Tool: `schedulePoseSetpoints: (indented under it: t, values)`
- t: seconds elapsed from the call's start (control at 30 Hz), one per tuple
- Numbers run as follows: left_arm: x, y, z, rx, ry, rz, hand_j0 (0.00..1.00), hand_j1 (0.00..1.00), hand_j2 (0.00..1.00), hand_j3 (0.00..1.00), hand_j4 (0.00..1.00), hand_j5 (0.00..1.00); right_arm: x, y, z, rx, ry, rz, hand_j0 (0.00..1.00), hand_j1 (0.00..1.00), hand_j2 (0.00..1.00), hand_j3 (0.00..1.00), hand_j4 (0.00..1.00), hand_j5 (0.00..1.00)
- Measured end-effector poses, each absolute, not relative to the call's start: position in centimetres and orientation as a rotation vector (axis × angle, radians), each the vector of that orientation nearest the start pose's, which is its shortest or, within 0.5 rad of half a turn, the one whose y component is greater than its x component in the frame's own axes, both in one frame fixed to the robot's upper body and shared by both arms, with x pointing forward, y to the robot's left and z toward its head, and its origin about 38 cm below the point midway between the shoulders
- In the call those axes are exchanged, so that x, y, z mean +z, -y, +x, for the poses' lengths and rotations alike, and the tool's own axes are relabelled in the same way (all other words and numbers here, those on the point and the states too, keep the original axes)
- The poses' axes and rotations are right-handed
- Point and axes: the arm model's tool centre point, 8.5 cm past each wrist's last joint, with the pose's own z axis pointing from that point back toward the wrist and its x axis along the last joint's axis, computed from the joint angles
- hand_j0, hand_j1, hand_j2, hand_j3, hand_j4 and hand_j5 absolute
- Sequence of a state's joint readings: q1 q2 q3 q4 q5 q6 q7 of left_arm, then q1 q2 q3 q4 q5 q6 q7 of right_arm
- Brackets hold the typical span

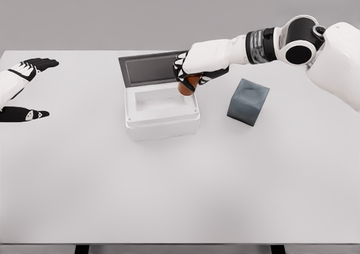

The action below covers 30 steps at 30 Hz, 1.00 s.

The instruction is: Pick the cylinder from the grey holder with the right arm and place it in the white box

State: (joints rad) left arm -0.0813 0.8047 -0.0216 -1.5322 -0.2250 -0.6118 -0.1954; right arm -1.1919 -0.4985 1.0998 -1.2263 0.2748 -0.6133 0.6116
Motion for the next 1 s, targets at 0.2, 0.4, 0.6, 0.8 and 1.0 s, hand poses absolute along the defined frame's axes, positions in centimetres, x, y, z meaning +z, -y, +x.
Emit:
schedulePoseSetpoints:
  t: [0.2,0.4,0.6,0.8,1.0]
  values:
    - [21.03,-40.51,36.44,-1.352,1.795,0.554,1.00,1.00,1.00,1.00,1.00,1.00,28.10,12.89,49.30,-2.931,-1.732,0.280,0.29,0.29,0.29,0.29,0.29,0.29]
    - [21.03,-40.51,36.44,-1.352,1.795,0.554,1.00,1.00,1.00,1.00,1.00,1.00,28.05,12.62,49.26,-2.928,-1.728,0.277,0.29,0.29,0.29,0.29,0.29,0.29]
    - [21.03,-40.51,36.44,-1.352,1.796,0.554,1.00,1.00,1.00,1.00,1.00,1.00,28.05,12.66,49.54,-2.935,-1.727,0.287,0.29,0.29,0.29,0.29,0.29,0.29]
    - [21.02,-40.51,36.44,-1.352,1.796,0.554,1.00,1.00,1.00,1.00,1.00,1.00,27.99,12.66,49.86,-2.944,-1.726,0.296,0.29,0.29,0.29,0.29,0.29,0.29]
    - [21.02,-40.50,36.44,-1.352,1.796,0.554,1.00,1.00,1.00,1.00,1.00,1.00,28.07,12.57,49.85,-2.941,-1.725,0.298,0.33,0.33,0.33,0.33,0.33,0.33]
